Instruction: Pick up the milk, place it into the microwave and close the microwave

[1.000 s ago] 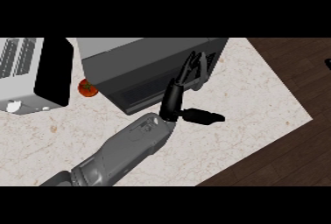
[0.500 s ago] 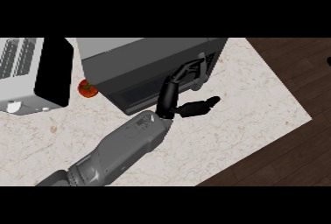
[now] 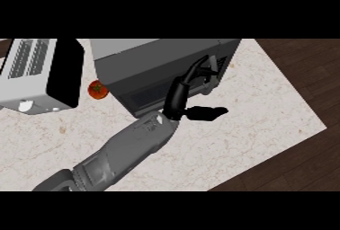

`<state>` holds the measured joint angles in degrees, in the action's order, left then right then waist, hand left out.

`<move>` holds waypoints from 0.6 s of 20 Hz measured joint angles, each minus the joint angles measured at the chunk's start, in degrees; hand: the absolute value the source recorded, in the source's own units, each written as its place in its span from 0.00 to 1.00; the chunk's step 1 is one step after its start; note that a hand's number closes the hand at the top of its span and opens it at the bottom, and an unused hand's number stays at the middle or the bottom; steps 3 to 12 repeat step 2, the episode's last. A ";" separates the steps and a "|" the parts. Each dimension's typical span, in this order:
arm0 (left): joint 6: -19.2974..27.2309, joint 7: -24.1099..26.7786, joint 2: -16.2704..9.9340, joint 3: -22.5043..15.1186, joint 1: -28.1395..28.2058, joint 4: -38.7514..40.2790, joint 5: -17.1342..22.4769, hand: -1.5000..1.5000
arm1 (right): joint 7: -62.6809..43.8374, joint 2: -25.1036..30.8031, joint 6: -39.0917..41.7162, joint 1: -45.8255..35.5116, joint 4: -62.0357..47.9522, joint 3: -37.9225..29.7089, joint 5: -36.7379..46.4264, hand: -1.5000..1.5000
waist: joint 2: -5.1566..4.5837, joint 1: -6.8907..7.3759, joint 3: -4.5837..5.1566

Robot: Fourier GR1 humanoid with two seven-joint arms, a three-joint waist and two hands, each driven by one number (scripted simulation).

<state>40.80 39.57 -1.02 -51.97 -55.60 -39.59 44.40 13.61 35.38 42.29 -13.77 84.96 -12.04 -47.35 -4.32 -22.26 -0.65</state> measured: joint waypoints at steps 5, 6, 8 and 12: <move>0.38 -0.81 0.43 -0.44 -0.61 0.56 -0.12 0.00 | -0.14 0.25 -0.06 0.21 -0.04 -0.21 -0.16 0.00 | 0.08 0.44 -0.02; 0.38 -0.81 0.43 -0.44 -0.61 0.56 -0.12 0.00 | -0.14 0.25 -0.06 0.21 -0.04 -0.21 -0.16 0.00 | 0.08 0.44 -0.02; 0.38 -0.81 0.43 -0.44 -0.61 0.56 -0.12 0.00 | -0.14 0.25 -0.06 0.21 -0.04 -0.21 -0.16 0.00 | 0.08 0.44 -0.02; 0.38 -0.81 0.43 -0.44 -0.61 0.56 -0.12 0.00 | -0.14 0.25 -0.06 0.21 -0.04 -0.21 -0.16 0.00 | 0.08 0.44 -0.02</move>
